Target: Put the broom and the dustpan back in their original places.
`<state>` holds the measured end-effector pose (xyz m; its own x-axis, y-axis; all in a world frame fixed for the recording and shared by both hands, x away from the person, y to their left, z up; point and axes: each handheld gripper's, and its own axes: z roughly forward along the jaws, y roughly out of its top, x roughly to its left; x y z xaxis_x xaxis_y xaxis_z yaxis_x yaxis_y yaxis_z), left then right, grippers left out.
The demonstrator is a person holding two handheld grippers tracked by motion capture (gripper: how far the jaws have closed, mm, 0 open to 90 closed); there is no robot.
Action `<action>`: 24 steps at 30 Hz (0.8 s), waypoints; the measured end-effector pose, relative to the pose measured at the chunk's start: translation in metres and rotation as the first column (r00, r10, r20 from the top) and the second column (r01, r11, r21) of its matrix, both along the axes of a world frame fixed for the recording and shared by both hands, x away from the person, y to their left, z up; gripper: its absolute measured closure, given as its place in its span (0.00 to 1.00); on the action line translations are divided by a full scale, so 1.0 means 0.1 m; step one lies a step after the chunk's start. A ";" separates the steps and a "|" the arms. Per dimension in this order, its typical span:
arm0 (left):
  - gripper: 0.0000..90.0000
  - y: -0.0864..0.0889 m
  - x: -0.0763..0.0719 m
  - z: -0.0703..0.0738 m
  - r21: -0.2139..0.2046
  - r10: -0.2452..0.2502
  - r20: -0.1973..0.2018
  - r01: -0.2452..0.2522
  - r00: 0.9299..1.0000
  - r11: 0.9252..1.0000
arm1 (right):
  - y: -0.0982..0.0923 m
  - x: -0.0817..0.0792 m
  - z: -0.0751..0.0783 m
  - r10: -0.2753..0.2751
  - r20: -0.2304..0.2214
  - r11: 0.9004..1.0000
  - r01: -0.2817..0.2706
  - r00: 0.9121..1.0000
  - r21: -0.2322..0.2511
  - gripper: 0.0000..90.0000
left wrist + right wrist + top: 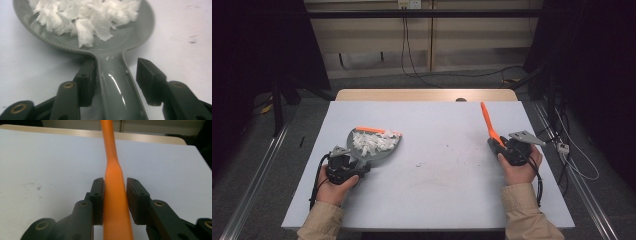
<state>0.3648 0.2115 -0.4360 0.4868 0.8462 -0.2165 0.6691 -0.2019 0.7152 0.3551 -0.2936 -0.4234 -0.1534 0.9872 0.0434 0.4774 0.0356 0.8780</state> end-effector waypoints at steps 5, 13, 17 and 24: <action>0.39 0.03 -0.06 0.05 -0.061 -0.028 0.074 0.033 0.997 0.998 | 0.10 -0.01 0.02 0.083 0.009 0.992 -0.083 0.997 0.097 0.59; 0.16 0.13 -0.14 0.14 -0.170 -0.060 0.214 0.098 0.975 0.981 | 0.18 -0.08 0.03 0.196 0.041 0.964 -0.200 0.980 0.175 0.41; 0.14 0.13 -0.18 0.18 -0.174 -0.096 0.266 0.146 0.959 0.974 | 0.19 -0.15 0.03 0.236 0.047 0.953 -0.241 0.971 0.183 0.34; 0.09 0.18 -0.24 0.18 -0.202 -0.118 0.304 0.184 0.946 0.962 | 0.17 -0.30 -0.01 0.282 0.041 0.947 -0.285 0.958 0.150 0.26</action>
